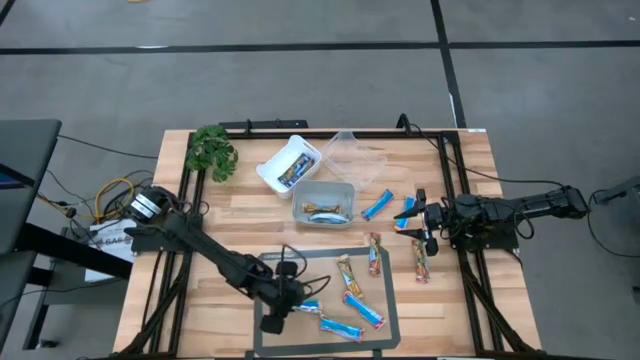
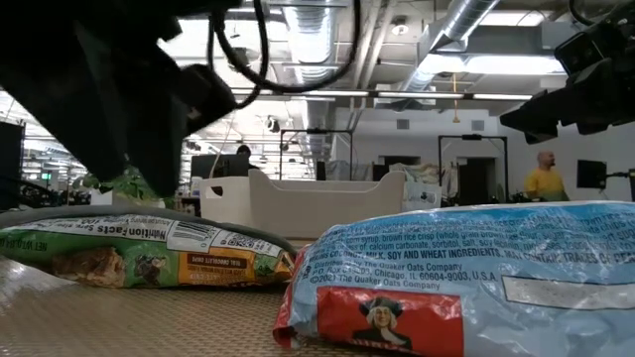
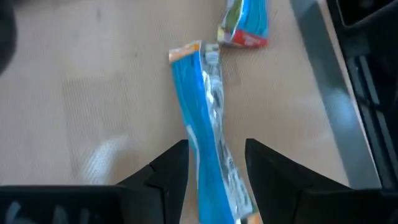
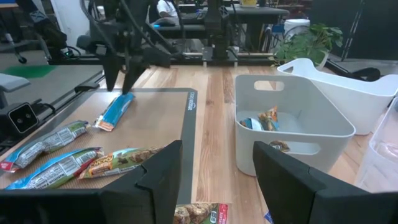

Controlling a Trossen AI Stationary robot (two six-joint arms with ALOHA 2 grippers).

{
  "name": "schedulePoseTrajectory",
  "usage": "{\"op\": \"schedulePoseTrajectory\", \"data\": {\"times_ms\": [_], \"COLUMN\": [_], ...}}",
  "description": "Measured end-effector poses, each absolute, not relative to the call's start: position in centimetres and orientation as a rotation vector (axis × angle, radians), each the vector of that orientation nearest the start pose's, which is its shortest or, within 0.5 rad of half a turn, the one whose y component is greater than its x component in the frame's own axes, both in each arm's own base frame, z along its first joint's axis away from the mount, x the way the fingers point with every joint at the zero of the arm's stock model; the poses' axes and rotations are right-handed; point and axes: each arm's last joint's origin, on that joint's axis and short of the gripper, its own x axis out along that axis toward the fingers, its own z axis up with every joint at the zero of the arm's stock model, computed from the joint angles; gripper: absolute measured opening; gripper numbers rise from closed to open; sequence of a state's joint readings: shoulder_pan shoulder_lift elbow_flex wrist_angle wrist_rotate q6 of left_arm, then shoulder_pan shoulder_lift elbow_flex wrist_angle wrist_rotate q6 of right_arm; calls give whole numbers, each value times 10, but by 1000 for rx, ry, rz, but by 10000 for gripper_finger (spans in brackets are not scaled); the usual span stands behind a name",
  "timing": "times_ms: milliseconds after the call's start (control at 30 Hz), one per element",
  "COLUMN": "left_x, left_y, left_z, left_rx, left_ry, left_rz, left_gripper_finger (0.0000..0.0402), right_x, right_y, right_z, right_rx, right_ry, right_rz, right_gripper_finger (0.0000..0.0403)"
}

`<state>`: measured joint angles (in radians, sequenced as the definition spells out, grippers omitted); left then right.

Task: Pick and place Granola Bars by type
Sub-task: Put the yellow granola bar into the gray bin

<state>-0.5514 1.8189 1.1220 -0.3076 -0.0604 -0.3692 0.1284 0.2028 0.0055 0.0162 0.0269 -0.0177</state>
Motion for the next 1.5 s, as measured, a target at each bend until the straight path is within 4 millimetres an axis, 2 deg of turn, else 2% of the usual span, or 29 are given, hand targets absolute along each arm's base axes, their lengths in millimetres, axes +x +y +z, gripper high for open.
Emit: {"op": "schedulePoseTrajectory", "data": {"times_ms": [433,867,1000,1167,1267,1333,1500], "left_x": [333,333,334,335,335,334,333], "left_y": [-198,-196,-196,-197,-198,-199,-191], "left_z": [146,135,135,135,140,150,182], "left_rx": [-21,6,8,0,11,24,36], "left_ry": [1094,1135,1131,1125,1104,1073,975], "left_rz": [-255,-224,-214,-263,-308,-339,-367], "left_gripper_finger": [151,150,126,65,35,24,25], "right_x": [108,108,108,108,108,108,108], "right_y": [13,13,13,13,13,13,13], "right_z": [150,150,150,150,150,150,150], "right_rx": [-32,-31,-31,-31,-31,-32,-32], "right_ry": [180,180,180,180,180,180,180], "right_rz": [103,104,103,103,103,103,103], "right_gripper_finger": [191,191,191,191,191,191,191]}}
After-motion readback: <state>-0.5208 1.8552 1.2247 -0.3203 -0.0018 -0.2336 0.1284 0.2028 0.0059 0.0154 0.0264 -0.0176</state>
